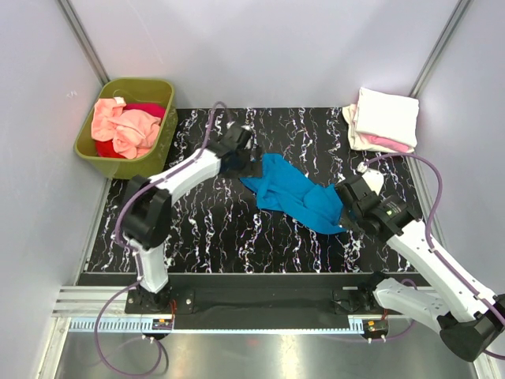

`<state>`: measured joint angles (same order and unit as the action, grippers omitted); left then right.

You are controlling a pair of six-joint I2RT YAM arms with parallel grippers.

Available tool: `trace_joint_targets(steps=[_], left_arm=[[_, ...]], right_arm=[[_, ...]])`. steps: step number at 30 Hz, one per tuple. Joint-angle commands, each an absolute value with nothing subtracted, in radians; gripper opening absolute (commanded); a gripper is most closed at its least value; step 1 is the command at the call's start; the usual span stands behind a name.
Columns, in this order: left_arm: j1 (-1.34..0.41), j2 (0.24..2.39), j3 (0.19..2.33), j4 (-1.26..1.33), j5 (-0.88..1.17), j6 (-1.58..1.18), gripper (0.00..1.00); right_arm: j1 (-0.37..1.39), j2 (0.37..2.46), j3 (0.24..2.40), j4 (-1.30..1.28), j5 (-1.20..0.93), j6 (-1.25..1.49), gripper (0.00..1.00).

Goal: Fold and stack the t-shirts
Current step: Flatten the tshirt out

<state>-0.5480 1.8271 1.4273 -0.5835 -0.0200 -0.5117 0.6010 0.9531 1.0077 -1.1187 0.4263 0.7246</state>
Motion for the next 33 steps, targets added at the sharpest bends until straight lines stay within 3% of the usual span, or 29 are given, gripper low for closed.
trace_joint_targets(steps=[1, 10, 15, 23, 27, 33], left_arm=[[-0.594, 1.949, 1.621, -0.587, -0.068, -0.468, 0.92], [-0.627, 2.247, 1.96, -0.673, -0.058, -0.434, 0.86], [-0.64, 2.338, 2.081, -0.718, -0.075, -0.428, 0.71], [-0.667, 2.347, 2.085, -0.736, -0.127, -0.42, 0.51], [-0.687, 2.329, 2.069, -0.75, -0.192, -0.414, 0.49], [-0.715, 2.316, 2.066, -0.787, -0.34, -0.393, 0.55]], right_arm=[[0.598, 0.943, 1.02, -1.063, 0.41, 0.732, 0.0], [0.598, 0.943, 1.008, -1.042, 0.384, 0.707, 0.0], [0.598, 0.951, 1.006, -1.039, 0.382, 0.703, 0.0], [0.6, 0.946, 1.005, -1.034, 0.388, 0.699, 0.0], [0.6, 0.953, 1.003, -1.032, 0.388, 0.698, 0.0], [0.598, 0.954, 1.002, -1.029, 0.385, 0.698, 0.0]])
